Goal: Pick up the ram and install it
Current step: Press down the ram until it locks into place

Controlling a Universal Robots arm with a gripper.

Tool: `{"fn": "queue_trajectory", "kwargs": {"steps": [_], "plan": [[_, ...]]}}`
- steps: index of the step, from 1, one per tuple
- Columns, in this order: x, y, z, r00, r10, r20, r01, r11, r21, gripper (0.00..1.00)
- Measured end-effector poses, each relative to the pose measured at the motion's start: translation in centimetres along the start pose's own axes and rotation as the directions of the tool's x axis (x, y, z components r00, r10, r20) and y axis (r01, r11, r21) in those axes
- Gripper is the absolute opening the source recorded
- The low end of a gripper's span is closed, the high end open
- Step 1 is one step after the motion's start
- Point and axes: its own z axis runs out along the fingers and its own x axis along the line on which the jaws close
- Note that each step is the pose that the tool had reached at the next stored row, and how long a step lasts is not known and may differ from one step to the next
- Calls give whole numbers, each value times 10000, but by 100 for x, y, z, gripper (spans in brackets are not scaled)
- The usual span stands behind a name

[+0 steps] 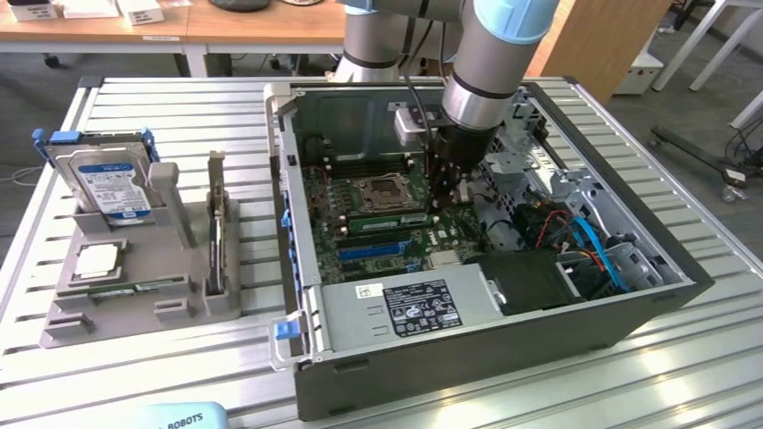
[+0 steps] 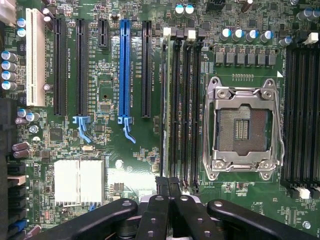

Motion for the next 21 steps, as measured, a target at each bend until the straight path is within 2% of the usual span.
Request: {"fn": "queue_trajectory", "kwargs": {"steps": [21], "plan": [[1, -1, 30, 10000, 0, 0, 0, 10000, 0, 10]]}}
